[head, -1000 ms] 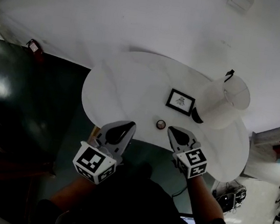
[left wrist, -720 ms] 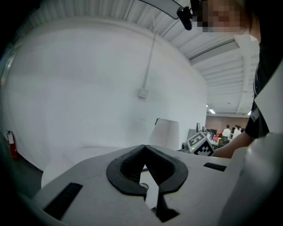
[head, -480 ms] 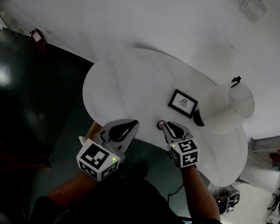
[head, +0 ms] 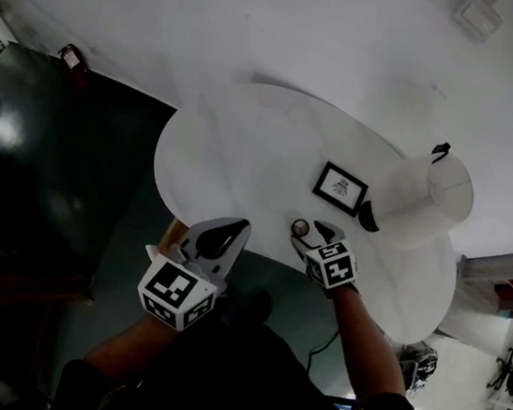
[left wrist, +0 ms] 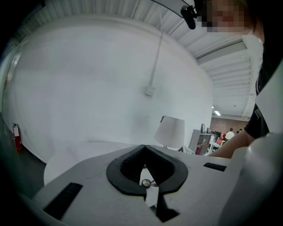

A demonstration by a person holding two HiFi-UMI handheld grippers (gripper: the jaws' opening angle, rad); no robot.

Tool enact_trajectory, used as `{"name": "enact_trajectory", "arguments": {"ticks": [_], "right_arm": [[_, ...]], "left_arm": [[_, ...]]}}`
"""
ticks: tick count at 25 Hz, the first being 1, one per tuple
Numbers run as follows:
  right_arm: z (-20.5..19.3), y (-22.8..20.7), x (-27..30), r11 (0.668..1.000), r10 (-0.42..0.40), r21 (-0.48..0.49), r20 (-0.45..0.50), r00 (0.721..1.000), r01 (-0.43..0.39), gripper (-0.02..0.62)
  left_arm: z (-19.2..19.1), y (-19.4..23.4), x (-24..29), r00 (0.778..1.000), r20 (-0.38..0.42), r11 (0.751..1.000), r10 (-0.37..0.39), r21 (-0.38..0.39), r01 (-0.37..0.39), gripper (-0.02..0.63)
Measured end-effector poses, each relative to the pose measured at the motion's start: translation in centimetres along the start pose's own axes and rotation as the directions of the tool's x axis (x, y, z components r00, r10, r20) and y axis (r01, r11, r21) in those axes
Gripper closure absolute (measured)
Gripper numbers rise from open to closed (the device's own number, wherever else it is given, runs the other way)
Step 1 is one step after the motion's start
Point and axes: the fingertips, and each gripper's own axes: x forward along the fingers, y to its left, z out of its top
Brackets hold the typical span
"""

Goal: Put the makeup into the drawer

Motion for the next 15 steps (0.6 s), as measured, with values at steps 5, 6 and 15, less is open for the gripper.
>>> {"name": "enact_trajectory", "arguments": {"ticks": [5,6,15], "right_arm": [[-1.3,-0.4,1.9,1.000,0.006,-0.006,-0.055,0.998,-0.007,0.351],[-1.6,-0.5,2.3,1.000,0.006,-0.012,-0.073,0.997,-0.007,0.351],[-3.2,-1.4,4.6,0.999,-0.014,-0.041,-0.162,0.987,0.007,0.351]], "left_arm": [[-0.8,0.5,-0.2,1.000,-0.004,1.000,0.009,-0.013,-0.009,0.595],[-1.0,0.6,-0.3,1.000,-0.006,1.000,0.012,-0.016,-0.012,0.595],[-2.4,1.4,-0.3,0.999,-0.032,0.998,0.032,-0.044,-0.033,0.595]]}}
